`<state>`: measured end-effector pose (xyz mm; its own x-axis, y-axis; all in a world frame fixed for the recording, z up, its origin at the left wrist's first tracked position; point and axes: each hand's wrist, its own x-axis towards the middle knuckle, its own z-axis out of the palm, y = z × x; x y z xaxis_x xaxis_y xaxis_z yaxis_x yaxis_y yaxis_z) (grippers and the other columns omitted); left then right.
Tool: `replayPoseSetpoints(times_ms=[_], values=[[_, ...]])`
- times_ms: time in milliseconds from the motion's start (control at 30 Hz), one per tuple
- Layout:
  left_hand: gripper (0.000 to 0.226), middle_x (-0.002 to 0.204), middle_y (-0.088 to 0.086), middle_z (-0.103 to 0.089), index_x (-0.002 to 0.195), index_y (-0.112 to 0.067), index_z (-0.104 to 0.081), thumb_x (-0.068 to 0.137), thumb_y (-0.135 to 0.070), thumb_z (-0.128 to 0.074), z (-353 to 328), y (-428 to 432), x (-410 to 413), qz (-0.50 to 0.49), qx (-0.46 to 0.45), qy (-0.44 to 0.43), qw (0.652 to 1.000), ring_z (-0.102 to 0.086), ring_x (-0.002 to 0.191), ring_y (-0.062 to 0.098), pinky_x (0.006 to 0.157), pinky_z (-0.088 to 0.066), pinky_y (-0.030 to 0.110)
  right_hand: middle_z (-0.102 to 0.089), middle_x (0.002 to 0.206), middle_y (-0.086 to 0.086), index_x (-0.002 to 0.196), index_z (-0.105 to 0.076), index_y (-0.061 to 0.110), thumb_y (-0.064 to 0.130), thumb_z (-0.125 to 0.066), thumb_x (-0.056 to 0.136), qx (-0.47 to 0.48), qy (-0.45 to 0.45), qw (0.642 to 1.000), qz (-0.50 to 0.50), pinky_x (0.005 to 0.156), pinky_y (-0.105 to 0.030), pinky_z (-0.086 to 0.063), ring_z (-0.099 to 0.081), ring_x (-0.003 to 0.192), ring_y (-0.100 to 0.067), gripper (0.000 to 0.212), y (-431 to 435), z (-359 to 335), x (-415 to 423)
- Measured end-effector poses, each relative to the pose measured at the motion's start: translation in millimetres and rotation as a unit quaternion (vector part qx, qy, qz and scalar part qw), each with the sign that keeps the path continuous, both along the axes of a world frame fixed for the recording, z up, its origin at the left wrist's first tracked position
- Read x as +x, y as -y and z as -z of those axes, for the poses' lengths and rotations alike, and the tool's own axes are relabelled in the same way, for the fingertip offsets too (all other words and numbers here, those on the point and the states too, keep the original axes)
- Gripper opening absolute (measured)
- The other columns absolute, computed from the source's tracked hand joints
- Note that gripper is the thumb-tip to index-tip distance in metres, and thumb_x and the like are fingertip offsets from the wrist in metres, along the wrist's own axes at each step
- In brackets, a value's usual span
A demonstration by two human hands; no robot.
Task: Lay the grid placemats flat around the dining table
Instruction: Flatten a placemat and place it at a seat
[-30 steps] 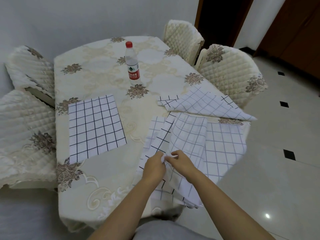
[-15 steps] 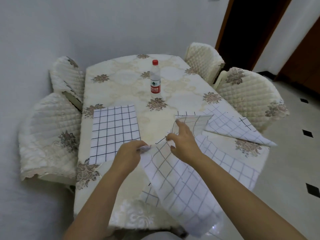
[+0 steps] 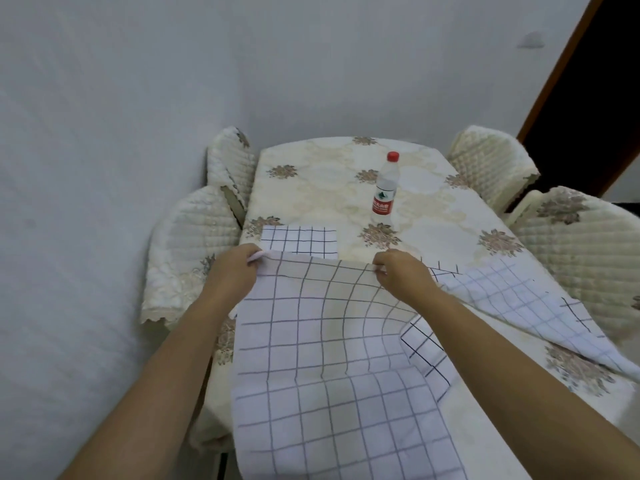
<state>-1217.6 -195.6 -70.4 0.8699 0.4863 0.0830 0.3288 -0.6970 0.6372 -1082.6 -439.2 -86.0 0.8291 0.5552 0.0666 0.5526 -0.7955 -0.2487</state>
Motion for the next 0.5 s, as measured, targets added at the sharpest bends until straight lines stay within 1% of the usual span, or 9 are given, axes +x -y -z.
replayPoseSetpoints(times_ms=[67,100,167,233,300,333,400,433,500], values=[[0.032,0.066,0.004,-0.050,0.063,-0.019,-0.046,0.091,-0.006,-0.046,-1,-7,2,-0.026,0.037,-0.002,0.999,-0.045,0.069,0.024,0.059,-0.030,0.030,-0.064,0.104,-0.013,0.101,-0.063,0.008,0.012,-0.047,0.091,-0.001,-0.011,1.000,0.012,0.068,-0.030,-0.041,-0.057,0.096,-0.031,0.019,-8,-5,5],[0.034,0.064,0.003,-0.048,0.060,-0.020,-0.043,0.092,-0.009,-0.047,-2,-10,3,-0.034,0.057,-0.003,0.998,-0.046,0.069,0.026,0.058,-0.031,0.031,-0.064,0.104,-0.013,0.101,-0.063,0.008,0.012,-0.046,0.091,-0.001,-0.011,1.000,0.016,0.068,-0.030,-0.040,-0.057,0.096,-0.031,0.020,-11,-7,8],[0.026,0.068,0.005,-0.050,0.066,-0.012,-0.050,0.092,-0.014,-0.047,-5,-16,9,-0.044,0.099,-0.023,0.994,-0.048,0.070,0.027,0.057,-0.032,0.031,-0.064,0.104,-0.013,0.101,-0.063,0.008,0.012,-0.046,0.091,-0.001,-0.007,1.000,0.022,0.068,-0.028,-0.039,-0.057,0.096,-0.031,0.020,-18,-12,15],[0.021,0.071,0.007,-0.049,0.074,-0.007,-0.055,0.092,-0.013,-0.046,-12,-22,18,-0.049,0.115,-0.027,0.992,-0.047,0.071,0.026,0.054,-0.029,0.031,-0.064,0.104,-0.013,0.102,-0.062,0.008,0.011,-0.046,0.091,0.001,0.009,1.000,0.026,0.068,-0.028,-0.038,-0.057,0.096,-0.031,0.020,-24,-20,24],[0.023,0.069,0.011,-0.051,0.069,-0.004,-0.052,0.090,-0.010,-0.045,-19,-26,28,-0.048,0.104,-0.013,0.993,-0.048,0.070,0.027,0.053,-0.029,0.032,-0.064,0.104,-0.013,0.103,-0.062,0.008,0.010,-0.045,0.091,0.010,0.031,0.999,0.035,0.067,-0.028,-0.039,-0.057,0.095,-0.031,0.021,-30,-29,32],[0.025,0.069,0.014,-0.054,0.066,-0.004,-0.049,0.089,-0.008,-0.045,-21,-28,34,-0.047,0.089,-0.001,0.995,-0.053,0.071,0.029,0.054,-0.033,0.034,-0.064,0.103,-0.013,0.103,-0.062,0.008,0.010,-0.045,0.091,0.014,0.046,0.998,0.039,0.067,-0.029,-0.040,-0.057,0.094,-0.031,0.021,-34,-34,36],[0.021,0.079,0.021,-0.063,0.070,0.000,-0.053,0.089,-0.006,-0.044,-28,-32,45,-0.057,0.044,0.032,0.997,-0.060,0.077,0.032,0.064,-0.044,0.037,-0.064,0.101,-0.015,0.102,-0.062,0.006,0.007,-0.045,0.090,0.026,0.082,0.995,0.047,0.067,-0.032,-0.042,-0.058,0.091,-0.034,0.021,-40,-44,45],[0.020,0.084,0.021,-0.065,0.075,0.002,-0.056,0.089,-0.005,-0.045,-32,-33,49,-0.068,0.026,0.048,0.996,-0.060,0.078,0.030,0.065,-0.045,0.037,-0.063,0.100,-0.016,0.101,-0.062,0.005,0.006,-0.045,0.090,0.037,0.101,0.993,0.050,0.067,-0.033,-0.043,-0.057,0.089,-0.035,0.021,-42,-49,48],[0.018,0.084,0.017,-0.062,0.081,0.004,-0.058,0.089,-0.006,-0.046,-40,-32,55,-0.085,0.008,0.079,0.993,-0.052,0.076,0.024,0.057,-0.041,0.031,-0.063,0.097,-0.017,0.099,-0.062,0.002,0.004,-0.044,0.089,0.067,0.142,0.986,0.051,0.068,-0.036,-0.044,-0.057,0.088,-0.036,0.021,-45,-58,54]])
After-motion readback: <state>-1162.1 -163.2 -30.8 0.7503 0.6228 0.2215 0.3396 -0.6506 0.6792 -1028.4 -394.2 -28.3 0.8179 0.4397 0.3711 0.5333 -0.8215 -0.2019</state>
